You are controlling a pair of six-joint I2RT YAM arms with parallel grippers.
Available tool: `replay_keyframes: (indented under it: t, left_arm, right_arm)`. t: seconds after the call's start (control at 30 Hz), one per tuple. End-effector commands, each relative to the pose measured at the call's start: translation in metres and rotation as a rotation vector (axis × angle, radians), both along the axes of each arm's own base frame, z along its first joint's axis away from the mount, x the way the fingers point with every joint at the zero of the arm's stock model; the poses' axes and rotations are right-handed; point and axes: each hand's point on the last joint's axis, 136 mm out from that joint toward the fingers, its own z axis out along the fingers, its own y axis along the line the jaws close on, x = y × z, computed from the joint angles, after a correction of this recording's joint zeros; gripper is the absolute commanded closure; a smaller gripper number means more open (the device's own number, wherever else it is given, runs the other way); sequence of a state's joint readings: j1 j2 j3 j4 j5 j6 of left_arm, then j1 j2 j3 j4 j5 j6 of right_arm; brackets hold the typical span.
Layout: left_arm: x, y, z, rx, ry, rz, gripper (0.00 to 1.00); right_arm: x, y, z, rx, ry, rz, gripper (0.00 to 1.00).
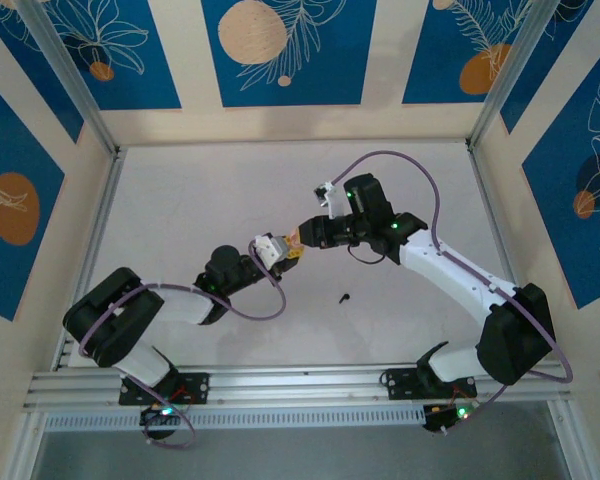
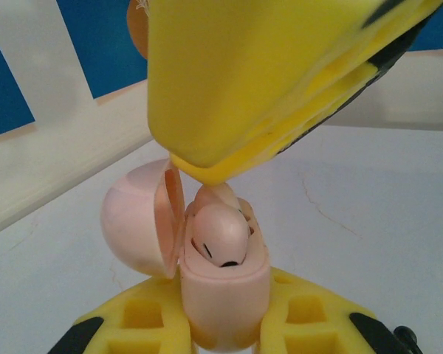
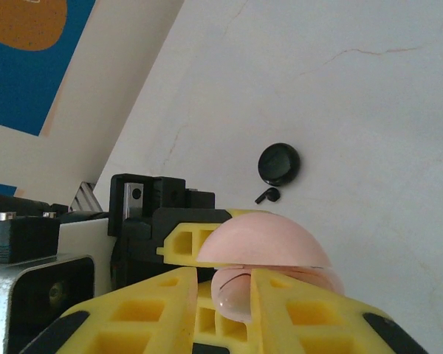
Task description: Insert the wireless bluetooth earbuds into the charging case
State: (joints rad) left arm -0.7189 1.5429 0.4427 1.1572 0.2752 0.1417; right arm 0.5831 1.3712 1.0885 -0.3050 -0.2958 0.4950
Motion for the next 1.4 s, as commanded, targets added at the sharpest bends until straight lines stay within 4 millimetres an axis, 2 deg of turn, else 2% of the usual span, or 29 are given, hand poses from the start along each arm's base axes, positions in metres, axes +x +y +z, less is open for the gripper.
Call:
replay_keyframes:
  t: [0.0, 0.33, 0.47, 0.57, 0.7, 0.9, 1.37]
  left_arm:
    - [-0.007, -0.002, 0.008, 0.0, -0.034, -0.017, 0.95]
    - [-0.012, -0.003, 0.011, -0.004, -0.033, -0.043, 0.95]
    - [-0.025, -0.008, 0.019, -0.027, -0.028, -0.117, 0.95]
    - [-0.038, -0.013, 0.027, -0.032, -0.014, -0.199, 0.95]
    - [-0.055, -0.02, 0.038, -0.037, 0.012, -0.308, 0.95]
    - [-0.07, -0.023, 0.052, -0.037, 0.043, -0.4, 0.95]
    - [-0.07, -0.019, 0.067, -0.064, 0.024, -0.379, 0.94]
  right_arm:
    - [-0.002, -0.001, 0.01, -0.014, -0.027, 0.023, 0.73]
    - [-0.006, -0.014, 0.034, -0.038, -0.138, 0.027, 0.7]
    - [-0.005, -0.027, 0.043, -0.031, -0.192, 0.04, 0.59]
    - [-0.013, -0.031, 0.053, 0.051, -0.184, 0.129, 0.54]
    - [-0.029, -0.027, 0.061, 0.131, -0.163, 0.27, 0.52]
    - [-0.037, -0.023, 0.07, 0.192, -0.182, 0.355, 0.51]
    - [-0.048, -0.014, 0.06, 0.224, -0.102, 0.426, 0.51]
